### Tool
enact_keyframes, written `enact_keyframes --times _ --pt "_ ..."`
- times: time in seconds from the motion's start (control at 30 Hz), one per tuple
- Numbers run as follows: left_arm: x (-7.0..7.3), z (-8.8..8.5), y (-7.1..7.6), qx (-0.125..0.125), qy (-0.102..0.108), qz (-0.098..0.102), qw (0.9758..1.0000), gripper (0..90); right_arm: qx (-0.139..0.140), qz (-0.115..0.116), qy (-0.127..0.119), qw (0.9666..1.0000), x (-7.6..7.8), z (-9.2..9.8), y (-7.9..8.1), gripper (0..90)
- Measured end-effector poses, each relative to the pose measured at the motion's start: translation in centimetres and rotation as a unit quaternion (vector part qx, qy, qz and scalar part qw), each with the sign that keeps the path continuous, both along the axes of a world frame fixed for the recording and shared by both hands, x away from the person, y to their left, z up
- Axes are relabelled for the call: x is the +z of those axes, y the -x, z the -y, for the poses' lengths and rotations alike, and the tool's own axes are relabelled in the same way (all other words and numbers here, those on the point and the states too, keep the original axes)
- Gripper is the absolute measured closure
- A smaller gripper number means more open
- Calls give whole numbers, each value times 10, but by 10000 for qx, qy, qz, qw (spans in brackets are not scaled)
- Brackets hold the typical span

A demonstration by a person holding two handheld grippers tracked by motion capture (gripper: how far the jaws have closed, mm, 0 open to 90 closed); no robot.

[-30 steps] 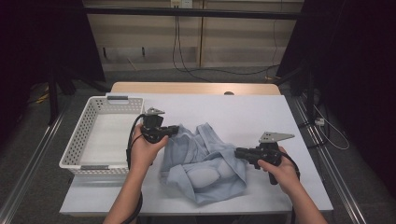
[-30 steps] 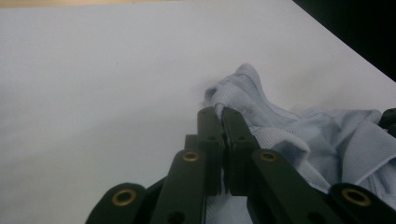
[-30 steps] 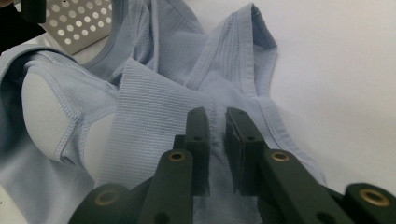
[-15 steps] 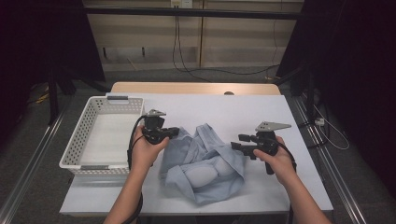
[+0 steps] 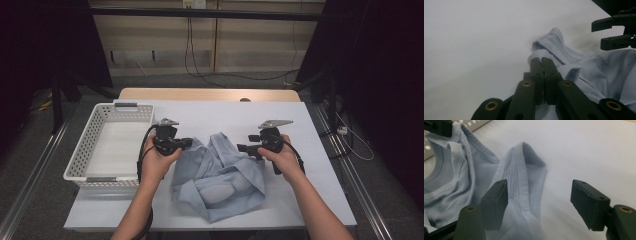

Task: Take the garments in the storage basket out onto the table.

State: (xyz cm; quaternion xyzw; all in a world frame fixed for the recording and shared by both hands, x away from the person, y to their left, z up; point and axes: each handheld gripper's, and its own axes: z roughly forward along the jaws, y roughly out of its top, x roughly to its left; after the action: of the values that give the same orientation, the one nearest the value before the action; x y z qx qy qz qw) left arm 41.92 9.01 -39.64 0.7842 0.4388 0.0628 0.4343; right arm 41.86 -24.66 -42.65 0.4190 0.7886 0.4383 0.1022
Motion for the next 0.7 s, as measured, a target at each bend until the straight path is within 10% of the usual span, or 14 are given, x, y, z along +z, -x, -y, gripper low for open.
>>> enact_keyframes --times 0.43,0.7 --pt "-1 1 1 2 -12 -5 10000 885 107 -161 -49 9998 -8 -26 -17 275" --pt "-3 1 0 -8 -38 -18 10000 884 450 -294 536 9971 -26 -53 -15 347"
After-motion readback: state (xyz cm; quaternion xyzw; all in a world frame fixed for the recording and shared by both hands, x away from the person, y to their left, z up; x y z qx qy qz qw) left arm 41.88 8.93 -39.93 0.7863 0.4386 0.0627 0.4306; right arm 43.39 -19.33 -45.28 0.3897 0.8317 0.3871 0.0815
